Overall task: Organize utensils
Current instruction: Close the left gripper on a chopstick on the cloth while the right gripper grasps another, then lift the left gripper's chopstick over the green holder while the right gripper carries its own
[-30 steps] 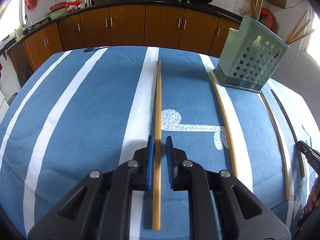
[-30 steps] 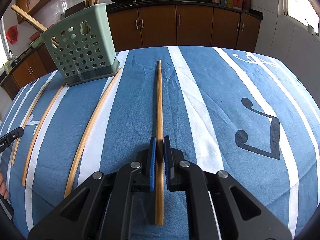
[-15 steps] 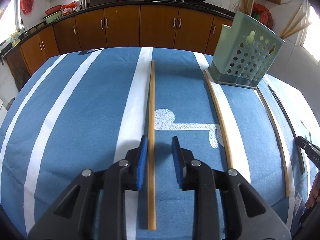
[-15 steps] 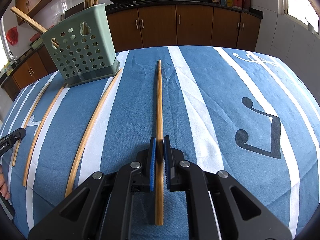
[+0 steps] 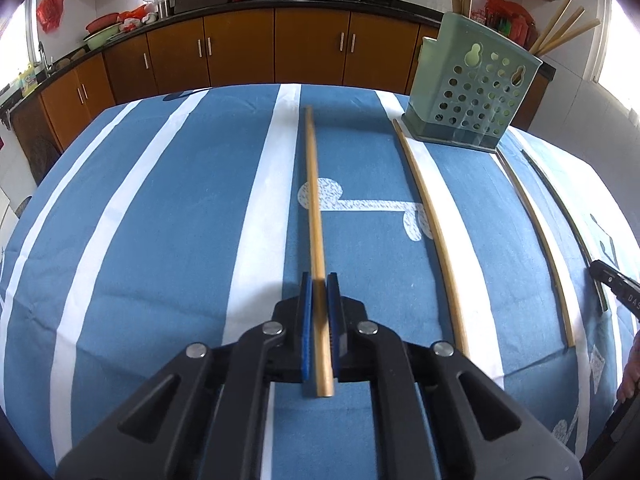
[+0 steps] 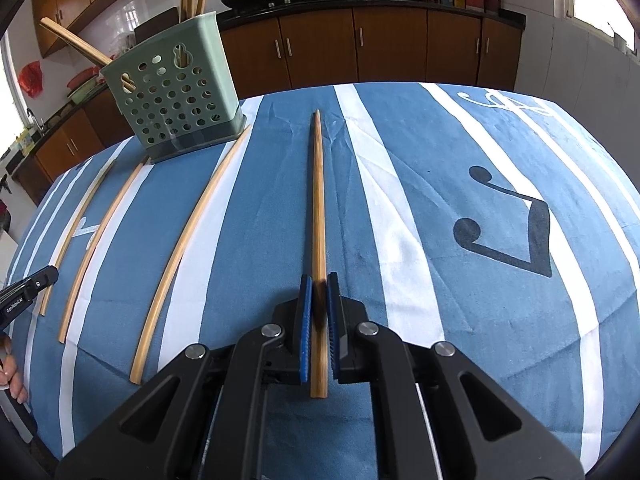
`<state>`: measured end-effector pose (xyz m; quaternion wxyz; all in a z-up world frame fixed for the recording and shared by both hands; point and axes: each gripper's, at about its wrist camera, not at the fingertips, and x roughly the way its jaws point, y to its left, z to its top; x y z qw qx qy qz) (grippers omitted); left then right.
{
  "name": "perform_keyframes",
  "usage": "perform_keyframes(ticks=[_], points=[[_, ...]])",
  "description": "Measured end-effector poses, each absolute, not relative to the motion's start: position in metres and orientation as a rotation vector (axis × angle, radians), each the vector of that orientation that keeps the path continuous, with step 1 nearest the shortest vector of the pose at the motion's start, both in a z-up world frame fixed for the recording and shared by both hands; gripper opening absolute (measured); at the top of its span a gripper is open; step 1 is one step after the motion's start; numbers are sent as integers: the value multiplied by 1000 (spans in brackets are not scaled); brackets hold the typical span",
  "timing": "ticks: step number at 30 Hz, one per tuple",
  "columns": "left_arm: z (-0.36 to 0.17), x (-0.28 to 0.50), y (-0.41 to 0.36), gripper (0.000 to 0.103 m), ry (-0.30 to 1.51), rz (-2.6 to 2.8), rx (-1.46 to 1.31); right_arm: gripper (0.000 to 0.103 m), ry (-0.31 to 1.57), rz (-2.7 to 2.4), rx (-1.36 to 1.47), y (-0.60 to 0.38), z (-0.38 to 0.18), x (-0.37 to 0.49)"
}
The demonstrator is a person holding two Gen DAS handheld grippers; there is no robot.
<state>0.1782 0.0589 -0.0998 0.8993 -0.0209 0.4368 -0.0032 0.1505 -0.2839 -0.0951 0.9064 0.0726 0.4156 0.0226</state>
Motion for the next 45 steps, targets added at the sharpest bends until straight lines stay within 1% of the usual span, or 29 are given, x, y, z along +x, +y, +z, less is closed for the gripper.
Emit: perform_keyframes(ticks=[5,14,24,33,37,45], points=[[-80,172,64,8,847,-15,-60,8,734,42,181,-296,-64,140],[-12,162,72,8,641,-21,-118,7,545,22,224,-312,-13,133],[33,155,72,8,513,-34,-141,7,441,19,244,-314,15,130],[49,155,68,8,488,-44,-123,7,405,18,220,-309,32,133],[69,157,62,7,460,-81,-97,7,367,38,205,-306,57,138],[124,158,41,7,384,-191,-100,7,244,144,244,-296,118,135]])
